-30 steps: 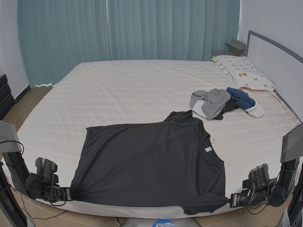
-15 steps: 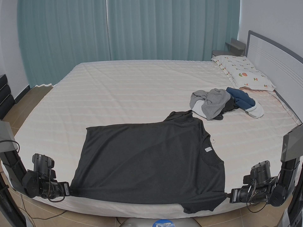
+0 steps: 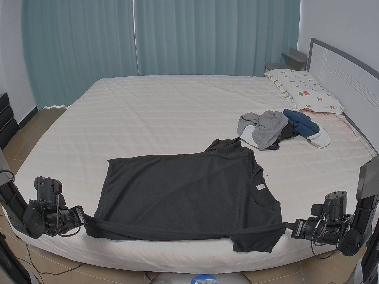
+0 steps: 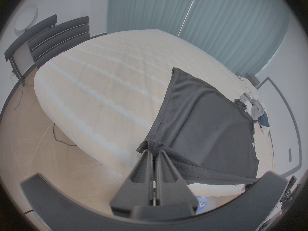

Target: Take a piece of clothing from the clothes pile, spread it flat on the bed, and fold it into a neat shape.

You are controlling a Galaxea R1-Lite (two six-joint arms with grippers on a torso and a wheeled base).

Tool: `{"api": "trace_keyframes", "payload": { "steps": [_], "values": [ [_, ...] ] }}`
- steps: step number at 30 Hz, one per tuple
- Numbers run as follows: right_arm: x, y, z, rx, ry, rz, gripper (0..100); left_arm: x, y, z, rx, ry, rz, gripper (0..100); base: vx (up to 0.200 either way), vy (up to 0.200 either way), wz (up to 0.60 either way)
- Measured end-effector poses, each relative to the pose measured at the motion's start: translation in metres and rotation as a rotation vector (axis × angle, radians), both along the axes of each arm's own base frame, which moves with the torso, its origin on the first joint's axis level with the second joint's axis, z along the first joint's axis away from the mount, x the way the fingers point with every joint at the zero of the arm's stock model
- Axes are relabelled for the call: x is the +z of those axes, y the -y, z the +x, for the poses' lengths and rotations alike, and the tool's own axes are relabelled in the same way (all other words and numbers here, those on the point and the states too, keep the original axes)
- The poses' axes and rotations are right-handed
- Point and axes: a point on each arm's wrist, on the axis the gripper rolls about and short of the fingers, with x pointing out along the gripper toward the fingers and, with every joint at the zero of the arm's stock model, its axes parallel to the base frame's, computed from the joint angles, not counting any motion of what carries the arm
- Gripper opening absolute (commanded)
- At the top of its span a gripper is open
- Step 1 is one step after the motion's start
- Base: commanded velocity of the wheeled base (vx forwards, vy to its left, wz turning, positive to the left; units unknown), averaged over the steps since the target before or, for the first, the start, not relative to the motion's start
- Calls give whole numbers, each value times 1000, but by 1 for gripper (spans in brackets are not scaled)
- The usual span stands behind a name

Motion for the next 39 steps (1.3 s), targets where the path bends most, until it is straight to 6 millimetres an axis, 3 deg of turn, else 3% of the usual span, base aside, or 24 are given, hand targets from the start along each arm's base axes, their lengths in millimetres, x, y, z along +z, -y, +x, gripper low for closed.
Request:
{"api": "trace_keyframes", "payload": {
  "steps": [19,28,39],
  "values": [
    [27,10,-34,81,-83,-107,0,15,-3,-11,-49,56,19,0,0,0,0],
    [28,13,-46,143,-133,-178,0,17,-5,-19,-99,59,73,0,0,0,0],
    [22,14,-55,186,-216,-230,0,5,-3,-38,-209,-18,148,0,0,0,0]
  ]
}}
